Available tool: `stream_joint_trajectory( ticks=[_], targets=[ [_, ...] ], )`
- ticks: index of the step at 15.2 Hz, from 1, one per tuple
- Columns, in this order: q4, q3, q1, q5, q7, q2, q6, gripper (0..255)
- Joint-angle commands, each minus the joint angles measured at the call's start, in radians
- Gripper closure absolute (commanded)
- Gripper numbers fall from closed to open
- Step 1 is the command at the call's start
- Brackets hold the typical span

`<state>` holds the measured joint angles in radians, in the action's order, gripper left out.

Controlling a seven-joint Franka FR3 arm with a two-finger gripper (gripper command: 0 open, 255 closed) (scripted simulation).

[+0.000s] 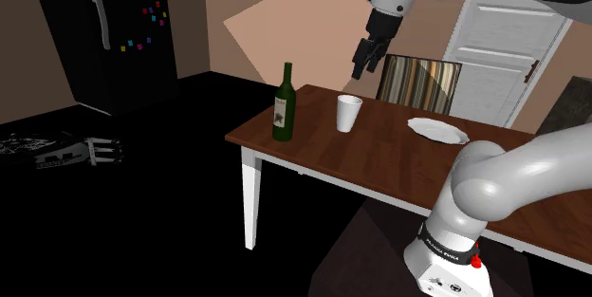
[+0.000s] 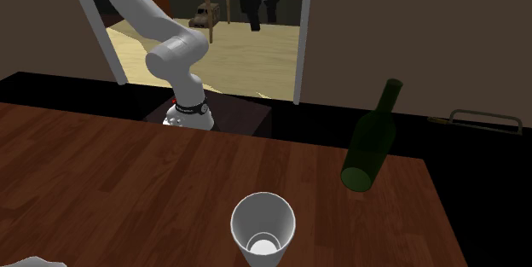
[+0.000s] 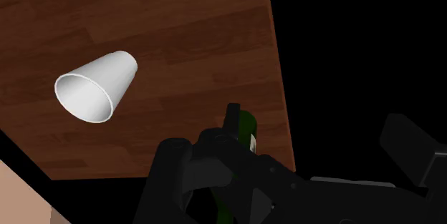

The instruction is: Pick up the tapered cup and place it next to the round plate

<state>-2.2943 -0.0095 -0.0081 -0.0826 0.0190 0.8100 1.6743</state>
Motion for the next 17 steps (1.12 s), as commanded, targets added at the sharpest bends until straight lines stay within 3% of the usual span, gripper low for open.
stream_joint_trajectory(
  ticks=[1, 9, 17],
  targets=[
    [0.0, 0.0, 0.0, 0.0, 0.0, 0.0, 0.0, 0],
    [-0.015, -0.129, -0.039, -0.076, -0.128, -0.166, 0.154, 0],
    [0.045, -0.253, -0.067, -0.113, -0.254, -0.391, 0.298, 0]
  ],
)
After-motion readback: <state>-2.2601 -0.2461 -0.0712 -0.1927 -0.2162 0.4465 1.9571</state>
